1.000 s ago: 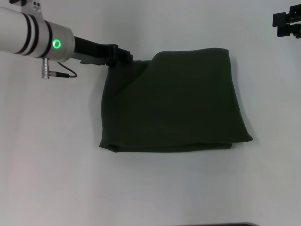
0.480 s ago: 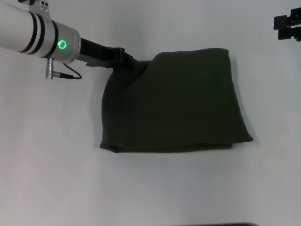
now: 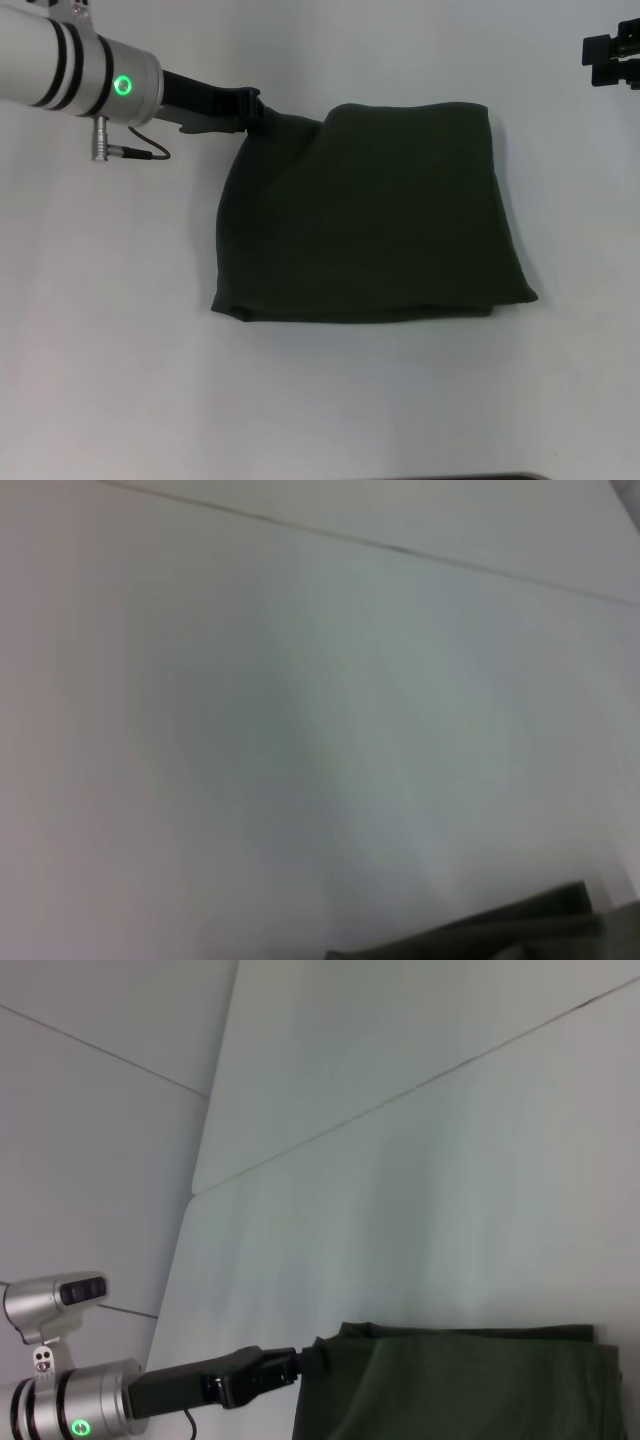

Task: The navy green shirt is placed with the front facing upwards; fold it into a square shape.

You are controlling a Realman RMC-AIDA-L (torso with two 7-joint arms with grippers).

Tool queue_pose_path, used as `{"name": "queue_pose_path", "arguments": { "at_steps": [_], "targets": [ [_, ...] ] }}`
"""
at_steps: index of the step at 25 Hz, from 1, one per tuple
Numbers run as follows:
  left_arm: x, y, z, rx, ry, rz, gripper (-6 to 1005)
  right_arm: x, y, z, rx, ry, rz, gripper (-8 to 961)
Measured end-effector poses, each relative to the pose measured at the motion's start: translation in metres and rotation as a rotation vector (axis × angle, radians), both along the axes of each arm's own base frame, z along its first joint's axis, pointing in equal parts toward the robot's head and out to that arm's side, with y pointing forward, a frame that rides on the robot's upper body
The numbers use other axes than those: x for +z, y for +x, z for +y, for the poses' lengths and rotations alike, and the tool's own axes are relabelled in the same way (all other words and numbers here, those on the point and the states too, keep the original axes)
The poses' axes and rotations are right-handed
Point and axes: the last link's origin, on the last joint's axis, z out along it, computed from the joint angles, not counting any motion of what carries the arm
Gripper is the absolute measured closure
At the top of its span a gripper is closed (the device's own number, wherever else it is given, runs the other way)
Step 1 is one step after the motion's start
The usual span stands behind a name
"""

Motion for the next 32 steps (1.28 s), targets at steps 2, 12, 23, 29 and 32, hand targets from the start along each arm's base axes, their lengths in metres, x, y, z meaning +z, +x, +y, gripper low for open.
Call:
{"name": "queue_pose_path", "arguments": {
  "at_steps": [2,12,23,29,32],
  "targets": [
    [0.004,-0.003,0.001,0.018,0.014,-0.017,931,0.000,0.000,0.000,-0.001,-0.001,0.000,505],
    [0.014,-0.018,0.001,0.074,0.049,-0.046,951,0.000,0.001,-0.001,-0.004,-0.001,0.001,505],
    [0.013,-0.018,0.001,0.078,0.061,-0.045,857,0.000,0.000,0.000,-0.003,0.001,0.002,503],
    [0.011,-0.016,0.004,0.073,0.077,-0.037,771,0.001,0.001,-0.001,-0.005,0.001,0.003,503],
    [0.011,-0.016,0.005,0.073,0.082,-0.036,730,0.001,0.001,-0.001,-0.005,0.001,0.004,503]
  ]
}}
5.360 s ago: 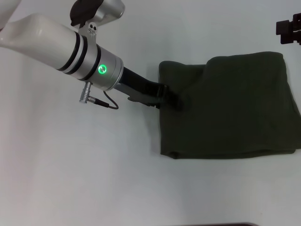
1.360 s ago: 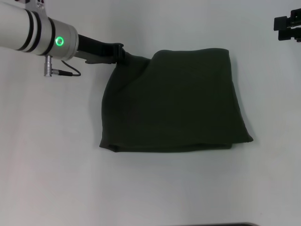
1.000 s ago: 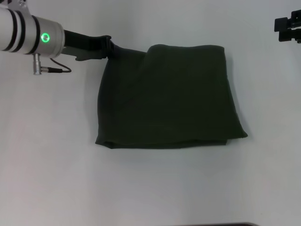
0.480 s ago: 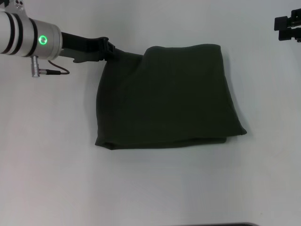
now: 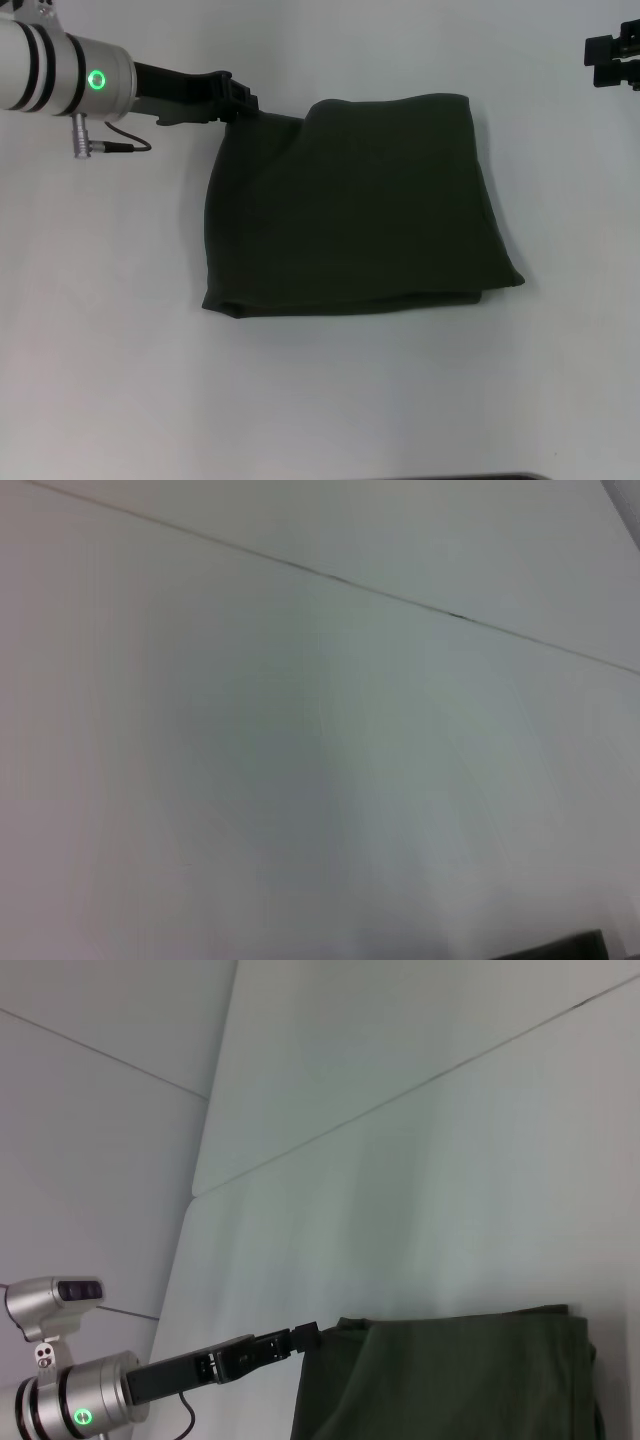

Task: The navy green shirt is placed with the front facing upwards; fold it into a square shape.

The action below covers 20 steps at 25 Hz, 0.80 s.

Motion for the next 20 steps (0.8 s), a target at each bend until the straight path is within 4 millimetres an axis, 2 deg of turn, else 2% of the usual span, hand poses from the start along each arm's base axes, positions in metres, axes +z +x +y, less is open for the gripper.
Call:
{"name": "queue_pose_path", "arguments": {
  "at_steps": [2,10,20],
  "targets": [
    [0.0002,-0.0002,0.0004,0.001,0.004,-0.001,703,0.0000,0.0000,-0.0001,0.000,0.000,0.000,503],
    [-0.0036,-0.0001,-0.0014,-0.001,-0.022,0.010,705,0.0000,-0.0009,0.0007,0.002,0.000,0.001,503],
    [-0.0017,0.0020,0.0007,-0.003,-0.014,0.003,886,0.0000,0.0005,-0.0004,-0.003,0.000,0.002,502]
  ]
}}
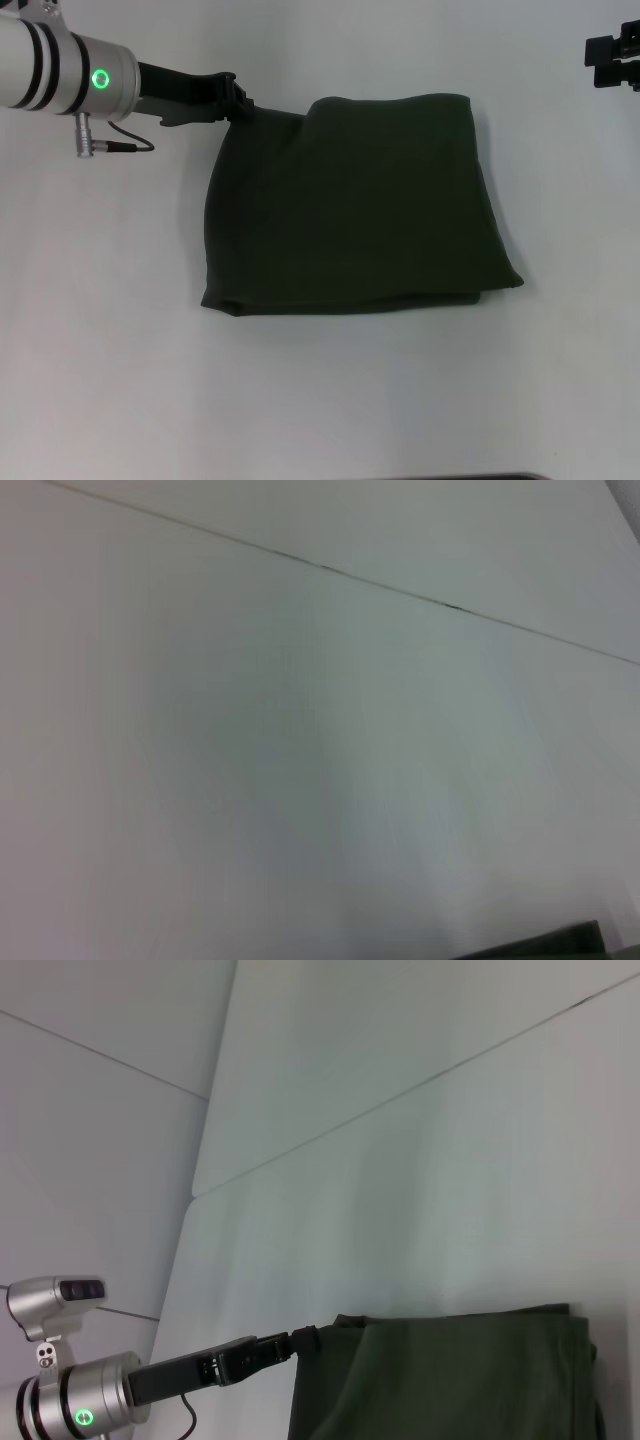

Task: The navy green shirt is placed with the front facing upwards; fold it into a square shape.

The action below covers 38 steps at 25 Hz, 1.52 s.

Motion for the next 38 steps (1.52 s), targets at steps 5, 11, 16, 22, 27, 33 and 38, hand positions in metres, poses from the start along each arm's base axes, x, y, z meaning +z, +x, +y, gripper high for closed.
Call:
{"name": "queue_pose_path", "arguments": {
  "at_steps": [5,11,16,22,27,33,38],
  "targets": [
    [0.003,-0.002,0.000,0.010,0.007,-0.008,913,0.000,-0.001,0.001,0.001,0.000,-0.001,502],
    [0.015,-0.013,0.002,0.053,0.045,-0.035,910,0.000,0.000,0.001,0.000,0.001,-0.003,502],
    [0.018,-0.017,0.003,0.058,0.054,-0.033,906,0.001,-0.001,0.001,0.002,0.003,-0.003,502],
    [0.015,-0.016,0.002,0.030,0.053,-0.014,902,0.001,-0.003,0.003,0.007,0.002,-0.004,502],
    [0.011,-0.015,0.001,0.013,0.051,-0.003,859,0.001,-0.003,0.003,0.007,0.004,-0.005,502],
    [0.007,-0.012,0.002,0.012,0.056,-0.003,668,0.001,-0.003,0.003,0.005,0.002,-0.004,501],
    [0.005,-0.010,0.002,0.012,0.059,-0.006,594,0.001,-0.003,0.003,0.004,0.003,-0.005,501]
  ]
}}
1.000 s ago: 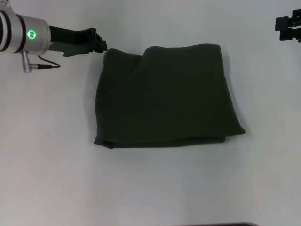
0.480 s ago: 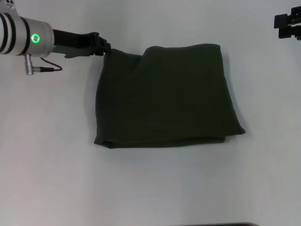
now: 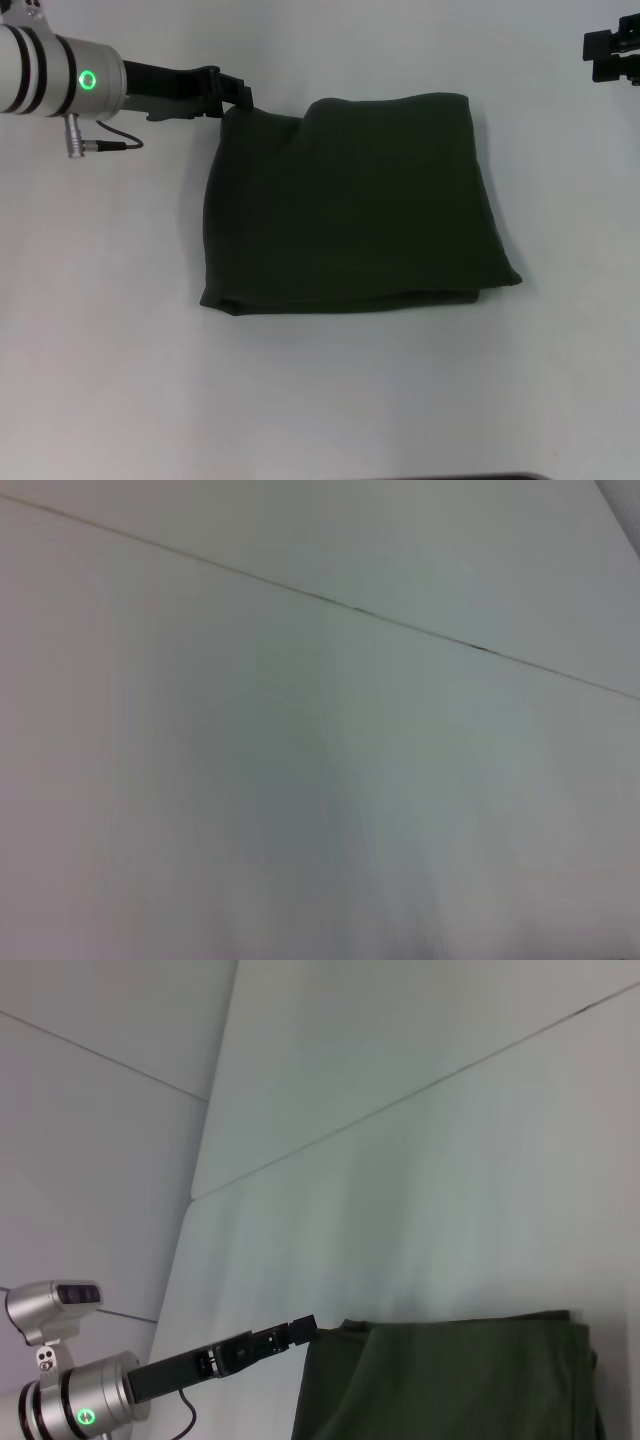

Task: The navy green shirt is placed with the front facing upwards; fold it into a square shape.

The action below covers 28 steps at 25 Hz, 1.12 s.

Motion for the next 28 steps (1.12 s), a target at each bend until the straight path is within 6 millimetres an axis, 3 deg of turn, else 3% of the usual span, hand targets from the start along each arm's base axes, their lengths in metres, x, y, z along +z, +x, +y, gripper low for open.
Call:
{"name": "queue_pose_path", "arguments": {
  "at_steps": [7,12,17,23,28],
  "targets": [
    [-0.0020,0.0016,-0.0013,0.002,-0.015,0.002,541,0.0000,0.0010,-0.0007,-0.003,0.001,0.000,501],
    [-0.0035,0.0035,-0.0014,-0.006,-0.031,0.011,678,0.0000,0.0008,-0.0005,-0.002,0.000,0.000,501],
    [-0.0091,0.0063,-0.0031,-0.013,-0.065,0.019,894,0.0004,0.0008,-0.0005,-0.003,0.001,0.000,501],
    [-0.0052,0.0075,-0.0020,-0.014,-0.066,0.008,967,0.0007,0.0013,-0.0007,-0.005,0.001,-0.001,501],
    [-0.0022,0.0065,-0.0017,-0.009,-0.060,-0.001,967,0.0007,0.0025,-0.0020,-0.008,0.000,0.001,500]
  ]
}}
